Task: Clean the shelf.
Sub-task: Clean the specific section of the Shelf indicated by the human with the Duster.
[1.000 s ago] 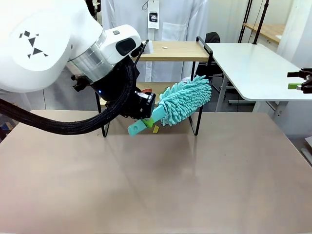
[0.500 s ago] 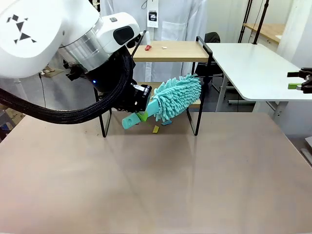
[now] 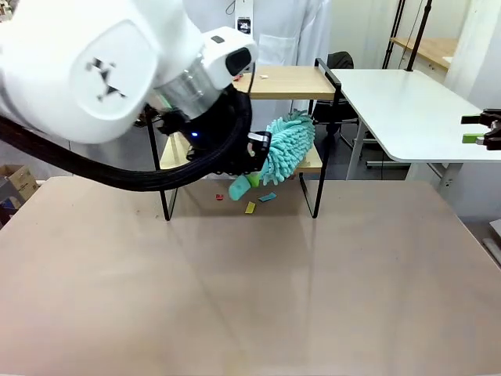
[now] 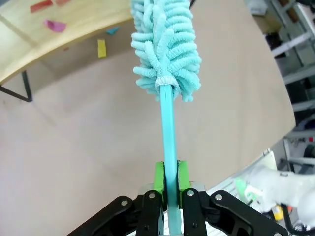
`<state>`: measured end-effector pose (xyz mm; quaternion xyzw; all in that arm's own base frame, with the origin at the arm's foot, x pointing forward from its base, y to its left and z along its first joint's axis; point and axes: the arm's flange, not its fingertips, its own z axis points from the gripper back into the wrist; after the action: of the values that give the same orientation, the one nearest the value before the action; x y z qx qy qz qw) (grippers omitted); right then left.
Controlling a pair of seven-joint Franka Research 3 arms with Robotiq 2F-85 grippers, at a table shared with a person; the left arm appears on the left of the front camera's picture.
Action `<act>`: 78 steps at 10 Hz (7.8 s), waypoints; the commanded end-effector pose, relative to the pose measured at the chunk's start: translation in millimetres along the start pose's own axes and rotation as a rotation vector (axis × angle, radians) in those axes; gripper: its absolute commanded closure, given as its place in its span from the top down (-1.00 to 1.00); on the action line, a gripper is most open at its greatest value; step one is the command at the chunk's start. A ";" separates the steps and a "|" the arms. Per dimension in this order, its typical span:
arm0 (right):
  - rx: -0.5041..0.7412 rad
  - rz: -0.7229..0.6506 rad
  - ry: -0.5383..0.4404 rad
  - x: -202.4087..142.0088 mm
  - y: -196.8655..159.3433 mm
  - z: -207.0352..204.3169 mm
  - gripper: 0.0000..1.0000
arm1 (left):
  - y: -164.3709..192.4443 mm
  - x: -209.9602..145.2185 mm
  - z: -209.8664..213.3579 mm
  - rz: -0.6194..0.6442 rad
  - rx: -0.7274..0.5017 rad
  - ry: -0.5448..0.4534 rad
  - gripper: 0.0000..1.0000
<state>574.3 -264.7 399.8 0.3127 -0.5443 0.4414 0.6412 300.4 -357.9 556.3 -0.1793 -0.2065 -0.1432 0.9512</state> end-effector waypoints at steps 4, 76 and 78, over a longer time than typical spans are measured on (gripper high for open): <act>-0.003 0.004 0.001 2.7 -0.4 -0.6 1.00 | -38.1 34.6 -53.7 0.118 0.052 -0.102 -0.74; -0.003 0.004 0.001 2.7 -0.4 -0.6 1.00 | 122.1 -95.3 131.7 -0.620 0.047 0.669 -0.74; -0.003 0.004 0.001 2.7 -0.4 -0.6 1.00 | 122.1 -95.3 131.7 -0.620 0.047 0.669 -0.74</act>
<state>574.4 -264.6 399.6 0.3128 -0.5443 0.4414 0.6412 217.0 -177.2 592.2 -0.0223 0.0663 -0.4634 0.8834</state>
